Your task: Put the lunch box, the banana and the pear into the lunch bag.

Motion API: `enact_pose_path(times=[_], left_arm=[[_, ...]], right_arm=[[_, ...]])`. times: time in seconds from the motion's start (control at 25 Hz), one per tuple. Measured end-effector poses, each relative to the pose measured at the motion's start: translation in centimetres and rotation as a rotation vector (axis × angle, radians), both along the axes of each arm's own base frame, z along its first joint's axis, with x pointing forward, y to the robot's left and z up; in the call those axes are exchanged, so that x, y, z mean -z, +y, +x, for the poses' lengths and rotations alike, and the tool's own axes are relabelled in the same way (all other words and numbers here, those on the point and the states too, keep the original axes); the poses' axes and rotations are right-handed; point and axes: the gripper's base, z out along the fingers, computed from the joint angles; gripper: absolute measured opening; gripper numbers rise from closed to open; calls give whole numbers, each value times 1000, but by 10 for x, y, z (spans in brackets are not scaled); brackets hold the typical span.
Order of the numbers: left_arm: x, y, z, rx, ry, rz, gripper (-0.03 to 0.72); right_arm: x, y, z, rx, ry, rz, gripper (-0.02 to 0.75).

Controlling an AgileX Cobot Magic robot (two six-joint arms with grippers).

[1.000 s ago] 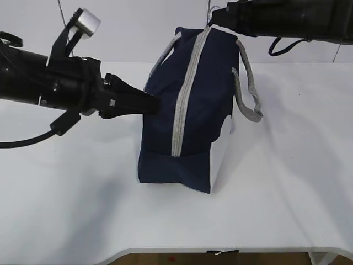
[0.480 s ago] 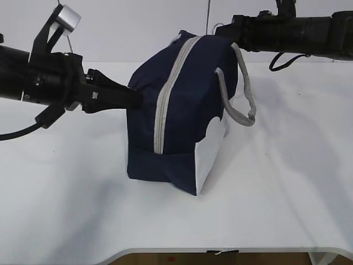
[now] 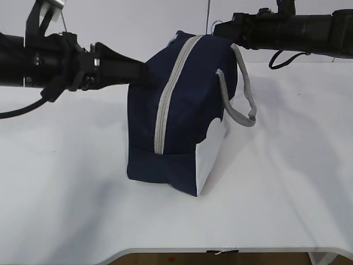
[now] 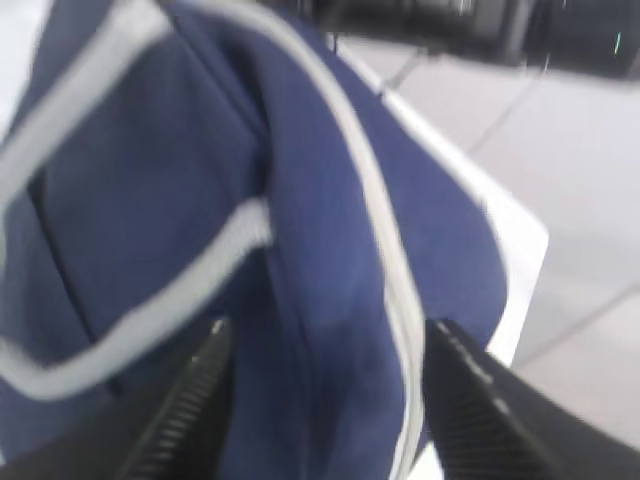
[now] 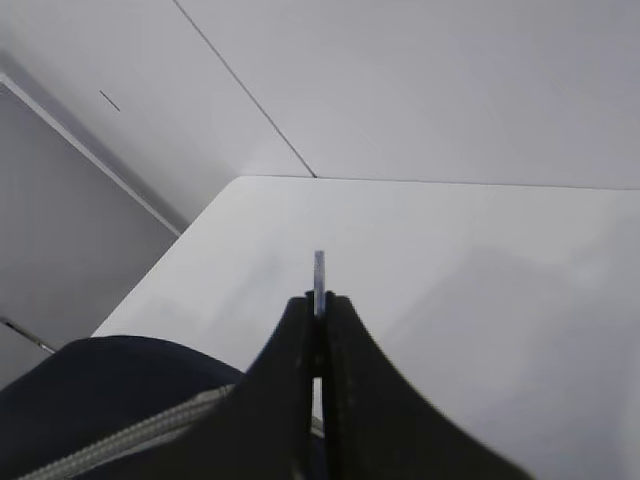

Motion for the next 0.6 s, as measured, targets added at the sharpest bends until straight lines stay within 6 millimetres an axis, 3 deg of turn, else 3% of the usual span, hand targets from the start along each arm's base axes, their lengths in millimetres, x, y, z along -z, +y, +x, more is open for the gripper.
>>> enact_pose_path(times=[0.12, 0.36, 0.48, 0.6], left_arm=[[-13, 1, 5, -60, -22, -44, 490], [-58, 3, 33, -179, -167, -58, 485], [-71, 1, 49, -212, -210, -62, 449], [-70, -6, 65, -211, -209, -74, 429]], right_arm=[[0, 0, 0, -5, 0, -5, 6], [1, 0, -1, -9, -1, -10, 6], [1, 0, -1, -9, -1, -10, 6], [1, 0, -1, -9, -1, -10, 6]])
